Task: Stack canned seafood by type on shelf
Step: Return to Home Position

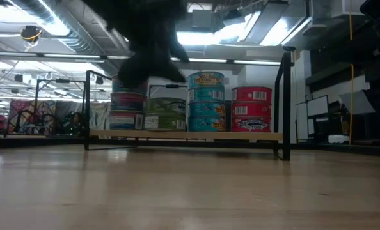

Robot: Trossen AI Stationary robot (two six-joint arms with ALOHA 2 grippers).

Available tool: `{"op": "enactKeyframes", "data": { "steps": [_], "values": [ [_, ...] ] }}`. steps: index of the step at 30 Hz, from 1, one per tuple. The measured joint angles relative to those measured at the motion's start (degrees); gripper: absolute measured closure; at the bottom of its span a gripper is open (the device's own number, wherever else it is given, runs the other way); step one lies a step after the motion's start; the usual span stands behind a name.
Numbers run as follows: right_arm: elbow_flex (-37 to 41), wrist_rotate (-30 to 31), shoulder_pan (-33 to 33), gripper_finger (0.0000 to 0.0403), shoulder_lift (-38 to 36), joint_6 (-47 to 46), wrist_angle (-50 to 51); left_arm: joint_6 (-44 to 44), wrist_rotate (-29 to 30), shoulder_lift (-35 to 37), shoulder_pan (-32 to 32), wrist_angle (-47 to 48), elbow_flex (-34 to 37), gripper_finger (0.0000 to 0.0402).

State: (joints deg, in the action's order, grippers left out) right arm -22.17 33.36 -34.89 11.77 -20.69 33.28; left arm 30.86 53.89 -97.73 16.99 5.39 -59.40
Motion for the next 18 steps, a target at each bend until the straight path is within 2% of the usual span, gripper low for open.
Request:
{"op": "enactKeyframes", "data": {
  "steps": [5, 8, 15, 18],
  "values": [
    [0.0, 0.0, 0.0, 0.0164, 0.0, 0.0, 0.3, -3.9, -0.1, 7.9, 1.7, 0.7, -0.4, 0.0139],
    [0.0, 0.0, 0.0, 0.0164, 0.0, 0.0, 0.3, -8.0, -1.4, 15.1, 2.1, 5.5, -0.4, 0.0139],
    [0.0, -0.4, 0.0, 0.0164, 0.0, 0.0, 1.3, -24.9, -3.0, 35.4, 2.1, 29.3, -0.4, 0.0139],
    [0.0, -0.4, 0.0, 0.0164, 0.0, 0.0, 1.3, -26.9, -3.0, 43.3, 2.0, 37.9, -0.4, 0.0139]
  ]
}}
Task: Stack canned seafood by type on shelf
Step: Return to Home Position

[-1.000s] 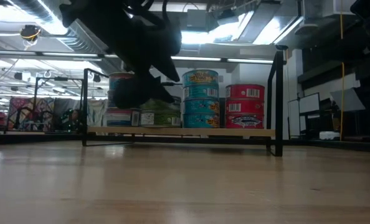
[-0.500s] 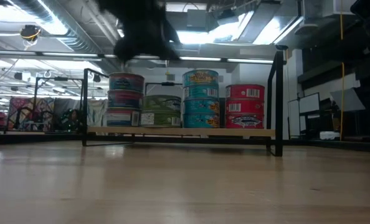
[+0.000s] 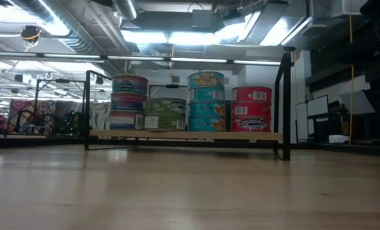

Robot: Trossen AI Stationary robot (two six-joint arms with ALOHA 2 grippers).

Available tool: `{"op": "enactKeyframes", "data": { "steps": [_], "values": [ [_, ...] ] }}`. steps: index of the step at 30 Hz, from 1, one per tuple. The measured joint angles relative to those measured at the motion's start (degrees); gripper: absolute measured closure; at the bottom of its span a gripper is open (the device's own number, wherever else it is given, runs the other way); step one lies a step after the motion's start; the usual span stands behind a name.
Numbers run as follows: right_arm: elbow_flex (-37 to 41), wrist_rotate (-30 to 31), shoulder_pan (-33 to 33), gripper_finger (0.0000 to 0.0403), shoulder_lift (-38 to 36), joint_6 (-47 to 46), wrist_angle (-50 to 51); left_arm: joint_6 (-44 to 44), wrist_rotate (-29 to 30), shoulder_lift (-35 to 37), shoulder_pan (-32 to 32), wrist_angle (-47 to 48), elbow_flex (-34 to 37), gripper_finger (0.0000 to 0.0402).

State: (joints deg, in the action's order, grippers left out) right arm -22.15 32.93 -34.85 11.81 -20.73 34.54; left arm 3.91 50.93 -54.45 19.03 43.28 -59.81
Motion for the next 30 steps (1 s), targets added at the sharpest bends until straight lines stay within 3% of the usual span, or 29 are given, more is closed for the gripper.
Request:
{"op": "enactKeyframes", "data": {
  "steps": [2, 6, 9, 12, 16, 21, 24, 30],
  "values": [
    [0.0, 0.0, 0.0, 0.0164, 0.0, 0.0, 0.0, -2.5, -0.1, 4.6, 0.1, 3.6, 0.0, 0.0139],
    [0.0, 1.4, 0.0, 0.0164, 0.0, 1.2, -0.6, -17.0, -1.4, 11.6, 0.1, 8.0, 0.4, 0.0139],
    [0.0, 5.8, 0.0, 0.0164, 0.0, 1.6, -2.2, -19.2, -1.4, 15.8, 0.0, 7.8, 2.9, 0.0139],
    [0.0, 8.8, 0.0, 0.0164, 0.0, 2.0, -4.5, -18.6, -4.1, 19.4, 0.0, 2.4, 7.9, 0.0139],
    [0.0, 10.1, 0.0, 0.0164, 0.0, 6.0, -8.2, -12.9, -10.6, 22.9, 0.0, -13.3, 17.9, 0.0139],
    [0.0, 10.3, 0.0, 0.0164, -0.3, 10.5, -11.1, -5.9, -12.1, 26.4, -2.3, -31.9, 30.0, 0.0139],
    [0.0, 10.5, 0.0, 0.0164, -1.5, 10.6, -10.7, -5.1, -13.2, 29.4, -5.5, -36.7, 34.2, 0.0139],
    [1.1, 11.7, 0.0, 0.0164, -6.1, 13.6, -10.6, -4.9, -21.6, 36.1, -13.1, -37.1, 38.2, 0.0139]
  ]
}}
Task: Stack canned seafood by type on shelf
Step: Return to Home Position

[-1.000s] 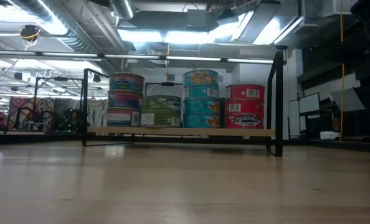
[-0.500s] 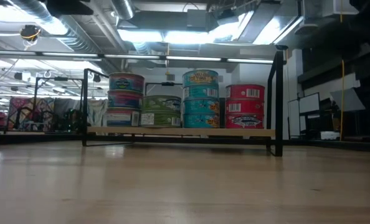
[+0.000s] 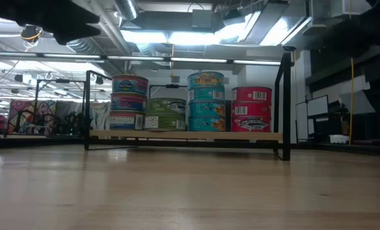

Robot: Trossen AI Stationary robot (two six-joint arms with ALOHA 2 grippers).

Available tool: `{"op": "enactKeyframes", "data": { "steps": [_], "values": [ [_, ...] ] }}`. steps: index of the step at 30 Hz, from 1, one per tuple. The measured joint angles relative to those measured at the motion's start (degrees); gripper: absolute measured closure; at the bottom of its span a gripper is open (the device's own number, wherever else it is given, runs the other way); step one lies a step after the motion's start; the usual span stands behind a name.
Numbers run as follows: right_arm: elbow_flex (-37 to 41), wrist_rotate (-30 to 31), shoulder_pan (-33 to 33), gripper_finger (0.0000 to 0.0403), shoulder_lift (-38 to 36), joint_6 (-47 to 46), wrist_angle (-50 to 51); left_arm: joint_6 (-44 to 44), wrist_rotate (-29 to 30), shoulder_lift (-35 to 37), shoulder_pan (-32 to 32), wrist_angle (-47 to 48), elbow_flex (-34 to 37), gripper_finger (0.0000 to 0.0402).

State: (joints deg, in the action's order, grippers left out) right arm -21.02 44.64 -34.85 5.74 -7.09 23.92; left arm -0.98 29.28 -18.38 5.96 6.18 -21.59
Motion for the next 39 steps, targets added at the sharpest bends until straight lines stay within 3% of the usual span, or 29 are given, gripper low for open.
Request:
{"op": "enactKeyframes", "data": {
  "steps": [6, 14, 22, 33, 39],
  "values": [
    [4.3, 1.4, 0.0, 0.0164, -5.7, 1.3, 0.1, -0.2, -8.7, 5.6, -5.3, 0.3, 2.3, 0.0139],
    [8.3, 2.9, 0.0, 0.0164, -5.6, -2.7, 0.3, -3.9, -15.6, 9.1, -8.3, -5.1, 9.6, 0.0139],
    [13.9, 4.0, 0.0, 0.0164, -5.6, -8.2, -2.4, -4.6, -17.2, 10.3, -10.5, -16.3, 18.5, 0.0139],
    [14.3, -0.9, 0.0, 0.0164, -5.6, -9.2, -3.4, -5.1, -24.6, 11.2, -14.7, -15.1, 21.1, 0.0139],
    [14.4, -2.7, 0.0, 0.0164, -5.6, -9.2, -3.3, -4.7, -25.8, 11.3, -15.1, -13.1, 21.1, 0.0139]
  ]
}}
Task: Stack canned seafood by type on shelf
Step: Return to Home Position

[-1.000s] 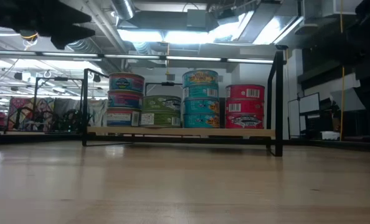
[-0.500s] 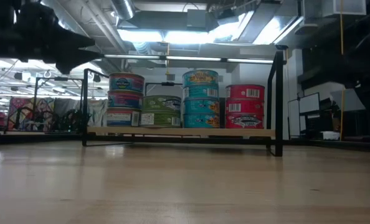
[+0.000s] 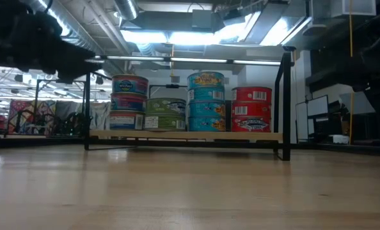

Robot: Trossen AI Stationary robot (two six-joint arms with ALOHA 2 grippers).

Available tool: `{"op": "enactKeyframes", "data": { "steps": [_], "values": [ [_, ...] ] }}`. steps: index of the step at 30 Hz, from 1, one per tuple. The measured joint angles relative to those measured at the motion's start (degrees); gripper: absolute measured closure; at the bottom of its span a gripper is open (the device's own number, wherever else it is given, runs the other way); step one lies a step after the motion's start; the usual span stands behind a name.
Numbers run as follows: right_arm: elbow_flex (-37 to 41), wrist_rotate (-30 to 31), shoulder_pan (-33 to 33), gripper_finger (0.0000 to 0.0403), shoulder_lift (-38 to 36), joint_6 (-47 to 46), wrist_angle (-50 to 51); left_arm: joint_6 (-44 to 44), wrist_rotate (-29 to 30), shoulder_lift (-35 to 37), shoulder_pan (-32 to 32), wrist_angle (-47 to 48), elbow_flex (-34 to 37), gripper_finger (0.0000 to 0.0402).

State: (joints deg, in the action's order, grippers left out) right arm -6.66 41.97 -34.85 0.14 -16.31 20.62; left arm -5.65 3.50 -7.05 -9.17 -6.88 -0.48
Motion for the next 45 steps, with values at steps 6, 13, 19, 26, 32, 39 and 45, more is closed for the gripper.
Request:
{"op": "enactKeyframes", "data": {
  "steps": [6, 13, 19, 26, 32, 39, 45],
  "values": [
    [0.0, -0.2, 0.0, 0.0164, 0.1, 1.5, 0.3, 2.0, -0.1, -0.5, 0.0, 6.0, 0.0, 0.0139],
    [0.1, -0.6, 0.0, 0.0164, 0.1, 1.8, 0.4, 6.5, 0.5, -0.2, 0.0, 5.9, 0.0, 0.0139],
    [0.1, -3.4, 0.0, 0.0164, 0.1, 1.7, 0.1, 4.8, 0.6, 1.8, 0.0, 5.8, 0.0, 0.0139],
    [0.1, -5.8, 0.0, 0.0164, 0.1, 1.7, -0.1, 4.9, 0.7, 7.0, -2.7, 5.6, 0.0, 0.0139],
    [0.1, -5.9, 0.0, 0.0164, 0.1, 1.6, -0.1, 3.5, -0.3, 6.8, -5.6, 5.5, -0.2, 0.0139],
    [0.2, -6.2, 0.0, 0.0164, 0.1, 1.6, -0.1, 4.6, -0.3, 6.8, -5.9, 5.8, -0.2, 0.0139],
    [0.2, -6.2, 0.0, 0.0164, 0.1, 1.6, -0.1, 4.5, -0.3, 6.8, -5.8, 5.8, -0.1, 0.0139]
  ]
}}
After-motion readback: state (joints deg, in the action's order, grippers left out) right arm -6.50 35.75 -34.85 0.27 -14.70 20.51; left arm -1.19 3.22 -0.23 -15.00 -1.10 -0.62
